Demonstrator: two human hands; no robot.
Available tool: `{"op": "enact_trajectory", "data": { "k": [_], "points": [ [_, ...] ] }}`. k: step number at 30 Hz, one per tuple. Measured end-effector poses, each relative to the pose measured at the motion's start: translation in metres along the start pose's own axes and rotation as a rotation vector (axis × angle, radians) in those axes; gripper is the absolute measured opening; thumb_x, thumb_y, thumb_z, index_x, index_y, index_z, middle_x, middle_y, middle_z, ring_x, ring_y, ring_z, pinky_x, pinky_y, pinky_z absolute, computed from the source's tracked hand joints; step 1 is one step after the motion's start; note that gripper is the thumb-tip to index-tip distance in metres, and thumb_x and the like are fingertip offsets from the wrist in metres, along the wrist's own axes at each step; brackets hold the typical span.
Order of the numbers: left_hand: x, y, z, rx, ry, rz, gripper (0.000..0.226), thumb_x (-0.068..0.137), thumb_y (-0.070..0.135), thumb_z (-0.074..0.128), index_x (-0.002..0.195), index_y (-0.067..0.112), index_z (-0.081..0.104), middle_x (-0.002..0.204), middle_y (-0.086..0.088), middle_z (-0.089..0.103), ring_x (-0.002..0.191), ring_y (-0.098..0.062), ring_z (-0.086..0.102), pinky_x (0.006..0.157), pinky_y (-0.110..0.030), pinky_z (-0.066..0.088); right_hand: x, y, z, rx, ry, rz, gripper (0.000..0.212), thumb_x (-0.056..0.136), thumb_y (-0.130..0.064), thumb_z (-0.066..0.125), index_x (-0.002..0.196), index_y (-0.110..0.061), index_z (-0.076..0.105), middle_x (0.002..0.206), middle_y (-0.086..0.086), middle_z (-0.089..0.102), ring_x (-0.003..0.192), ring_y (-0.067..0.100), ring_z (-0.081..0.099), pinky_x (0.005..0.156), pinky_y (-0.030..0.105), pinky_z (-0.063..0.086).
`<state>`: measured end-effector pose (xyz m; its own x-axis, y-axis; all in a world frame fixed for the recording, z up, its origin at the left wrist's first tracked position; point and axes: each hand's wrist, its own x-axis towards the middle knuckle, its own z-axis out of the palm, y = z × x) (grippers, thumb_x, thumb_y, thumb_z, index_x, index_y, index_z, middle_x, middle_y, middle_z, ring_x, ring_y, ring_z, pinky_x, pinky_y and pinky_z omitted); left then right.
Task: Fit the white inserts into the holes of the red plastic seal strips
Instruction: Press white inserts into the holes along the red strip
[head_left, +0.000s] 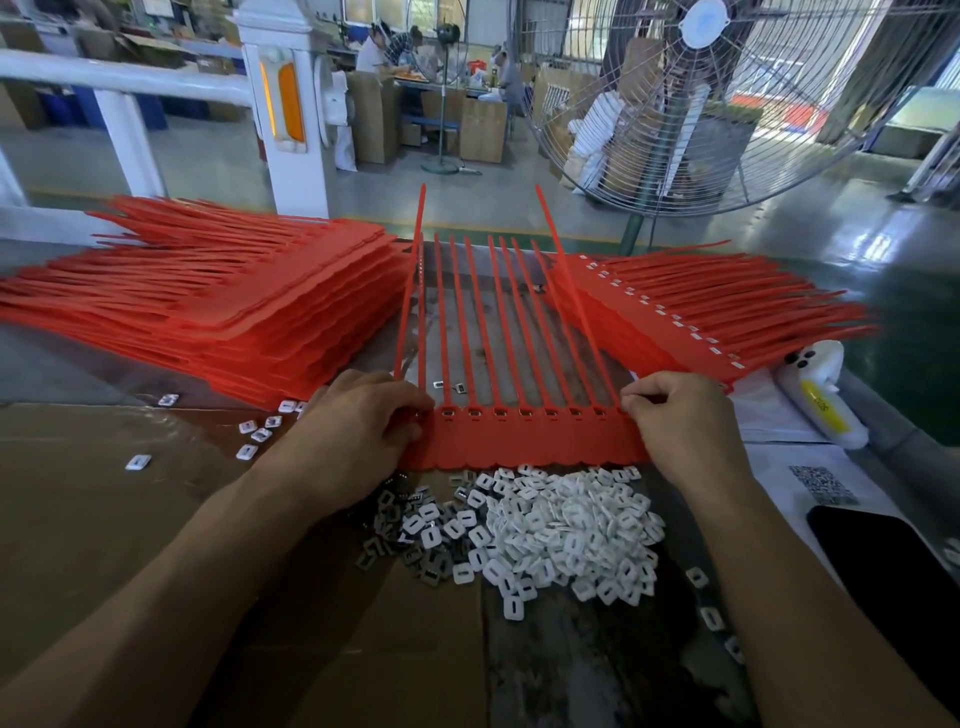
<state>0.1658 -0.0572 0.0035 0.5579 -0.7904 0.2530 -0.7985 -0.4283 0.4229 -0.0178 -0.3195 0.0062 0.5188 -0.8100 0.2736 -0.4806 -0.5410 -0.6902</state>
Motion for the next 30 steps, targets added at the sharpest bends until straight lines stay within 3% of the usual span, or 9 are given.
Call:
{"op": "enact_trajectory", "data": {
  "k": [4,19,25,30],
  "points": [
    [0.000,0.000,0.000,-0.004,-0.002,-0.001,0.034,0.098,0.030,0.062,0.130,0.039,0.062,0.129,0.016,0.059,0.125,-0.012,0.042,0.110,-0.046,0.038,0.000,0.000,0.001,-0.021,-0.027,-0.010,0.013,0.093,-0.014,0.069,0.089,-0.022,0.078,0.077,-0.024,0.061,0.076,-0.003,0.058,0.064,0.011,0.037],
    [-0.001,0.001,-0.002,-0.014,-0.006,-0.005,0.034,0.098,0.029,0.062,0.130,0.038,0.062,0.127,0.016,0.059,0.125,-0.012,0.042,0.110,-0.047,0.038,0.001,0.002,0.001,-0.053,0.008,0.003,0.017,0.094,-0.012,0.065,0.089,-0.020,0.079,0.074,-0.024,0.061,0.070,-0.005,0.055,0.060,0.013,0.037],
    [-0.001,0.002,-0.002,-0.012,-0.010,-0.010,0.034,0.098,0.029,0.061,0.131,0.038,0.061,0.128,0.015,0.058,0.126,-0.012,0.041,0.110,-0.046,0.037,-0.002,-0.004,-0.002,-0.094,-0.013,0.000,0.017,0.094,-0.011,0.064,0.089,-0.015,0.079,0.080,-0.007,0.070,0.079,0.013,0.064,0.071,0.031,0.048],
    [-0.002,0.003,-0.003,-0.006,-0.014,-0.010,0.035,0.099,0.030,0.060,0.132,0.038,0.060,0.129,0.016,0.057,0.127,-0.011,0.040,0.110,-0.045,0.037,-0.007,-0.014,-0.008,-0.087,-0.006,-0.039,0.016,0.095,-0.023,0.063,0.087,-0.022,0.077,0.081,-0.009,0.072,0.080,0.013,0.065,0.076,0.038,0.054]
  ]
}}
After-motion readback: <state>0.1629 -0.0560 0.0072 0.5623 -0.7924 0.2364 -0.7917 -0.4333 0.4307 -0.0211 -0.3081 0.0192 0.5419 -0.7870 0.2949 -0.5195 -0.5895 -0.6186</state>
